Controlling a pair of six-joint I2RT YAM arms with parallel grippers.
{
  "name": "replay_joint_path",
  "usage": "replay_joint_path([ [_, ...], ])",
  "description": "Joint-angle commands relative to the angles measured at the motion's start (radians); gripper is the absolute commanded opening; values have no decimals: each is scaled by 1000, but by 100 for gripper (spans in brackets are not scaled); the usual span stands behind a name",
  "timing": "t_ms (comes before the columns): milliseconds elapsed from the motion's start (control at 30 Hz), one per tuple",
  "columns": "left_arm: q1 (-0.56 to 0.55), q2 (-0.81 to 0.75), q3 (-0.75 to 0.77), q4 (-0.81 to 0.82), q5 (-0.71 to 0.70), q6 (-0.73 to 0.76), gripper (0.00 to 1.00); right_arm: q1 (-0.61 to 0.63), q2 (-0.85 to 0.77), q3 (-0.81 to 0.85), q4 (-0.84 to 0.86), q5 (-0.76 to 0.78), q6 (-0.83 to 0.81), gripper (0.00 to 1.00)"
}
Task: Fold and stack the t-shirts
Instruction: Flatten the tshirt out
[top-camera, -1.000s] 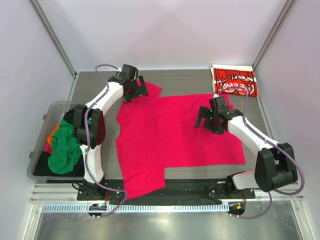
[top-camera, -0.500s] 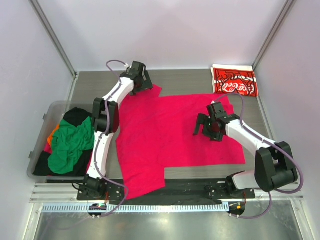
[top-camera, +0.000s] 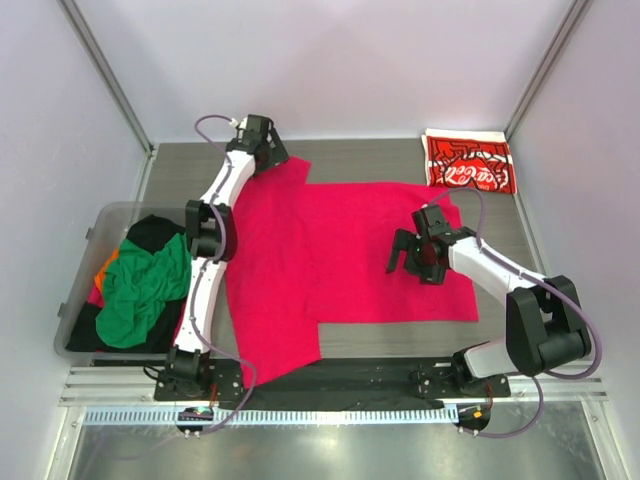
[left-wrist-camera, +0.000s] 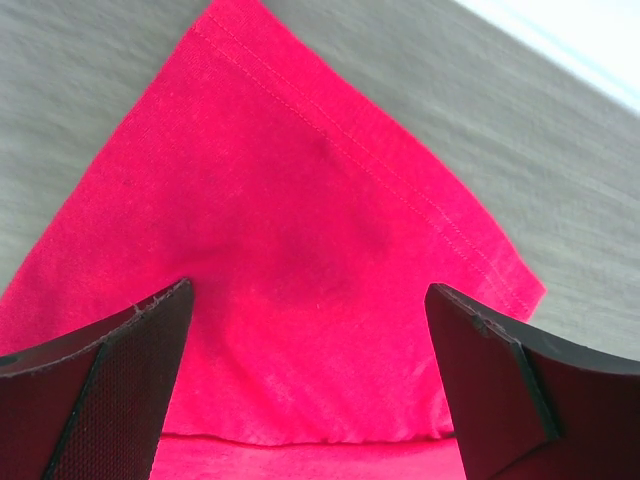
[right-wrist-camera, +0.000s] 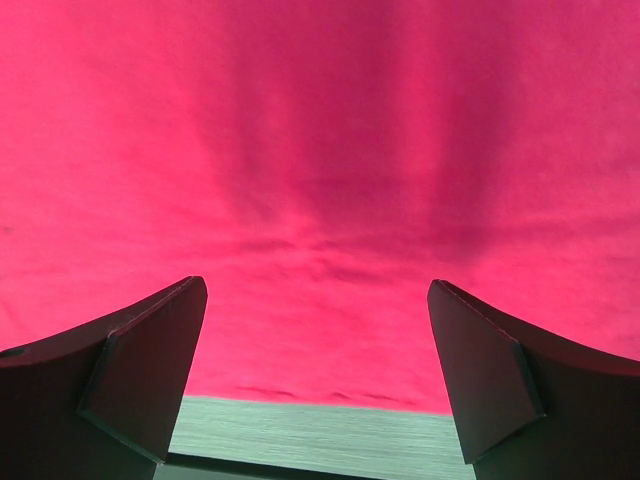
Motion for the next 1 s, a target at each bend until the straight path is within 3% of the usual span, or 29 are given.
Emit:
replay_joint_path([
  [0, 42, 50, 17, 30, 40, -13, 100, 4, 13, 28, 12, 14, -4, 99],
  [200, 42, -106, 25, 87, 141, -7, 100, 4, 16, 51, 12, 20, -2, 99],
  [400, 43, -459, -218, -5, 45, 32, 100, 4, -79, 99, -14, 124, 27, 99],
  [500, 42, -676, -419, -97, 22, 50, 100, 3, -171, 94, -66, 242, 74, 99],
  [667, -15, -1040, -931, -206, -6, 33, 100, 4, -366, -2, -109, 311, 201, 100],
  [700, -50, -1150, -1069, -220, -21, 1, 100, 3, -386, -19, -111, 289, 215, 100],
  [833, -194, -1396, -1335, -290, -89, -112, 100, 3, -444, -100, -106, 175, 229, 100],
  [967, -360, -1553, -1484, -430, -112, -275, 100, 7, -477, -139, -117, 115, 217, 99],
])
